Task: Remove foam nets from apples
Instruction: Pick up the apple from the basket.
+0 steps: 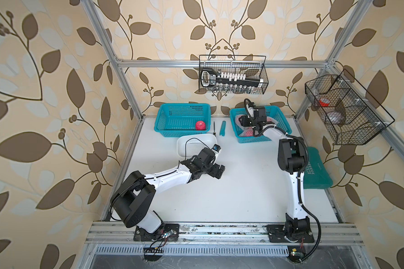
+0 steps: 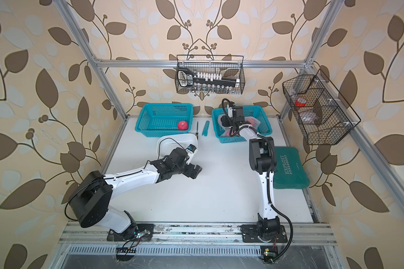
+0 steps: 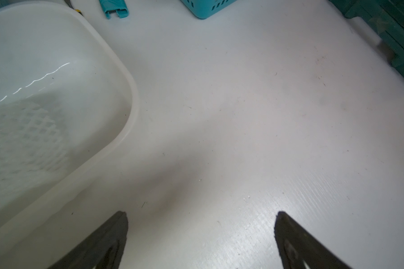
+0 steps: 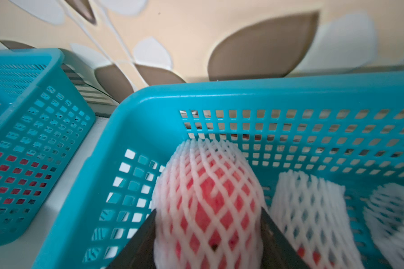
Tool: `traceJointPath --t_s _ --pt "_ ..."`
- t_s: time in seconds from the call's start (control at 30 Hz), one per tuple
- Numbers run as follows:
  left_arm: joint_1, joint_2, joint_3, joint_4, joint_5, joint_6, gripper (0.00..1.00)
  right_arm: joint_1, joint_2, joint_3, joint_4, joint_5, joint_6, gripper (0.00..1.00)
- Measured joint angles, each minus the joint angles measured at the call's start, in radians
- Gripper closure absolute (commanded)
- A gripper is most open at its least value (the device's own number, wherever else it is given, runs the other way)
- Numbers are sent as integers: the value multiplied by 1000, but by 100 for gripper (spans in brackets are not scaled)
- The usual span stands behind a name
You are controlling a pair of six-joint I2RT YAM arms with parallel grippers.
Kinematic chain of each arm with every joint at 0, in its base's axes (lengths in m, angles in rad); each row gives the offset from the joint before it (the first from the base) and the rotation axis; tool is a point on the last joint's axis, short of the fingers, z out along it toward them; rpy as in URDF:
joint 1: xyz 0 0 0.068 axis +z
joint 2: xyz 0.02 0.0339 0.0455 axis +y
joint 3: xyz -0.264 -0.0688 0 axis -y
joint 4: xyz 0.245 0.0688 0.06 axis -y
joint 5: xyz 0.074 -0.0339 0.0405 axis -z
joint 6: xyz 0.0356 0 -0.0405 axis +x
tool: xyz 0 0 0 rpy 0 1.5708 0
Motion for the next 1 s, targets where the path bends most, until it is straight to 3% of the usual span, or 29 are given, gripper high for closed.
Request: traceJointPath --t_s 0.57,0.73,1.0 --pt "0 0 33 -9 -4 5 1 -35 -180 -142 40 -108 57 50" --pt "0 -20 31 -6 -6 4 1 -36 -324 -293 45 -146 73 50" --pt "0 -176 -75 78 -27 0 1 -34 -654 -578 64 -291 124 50"
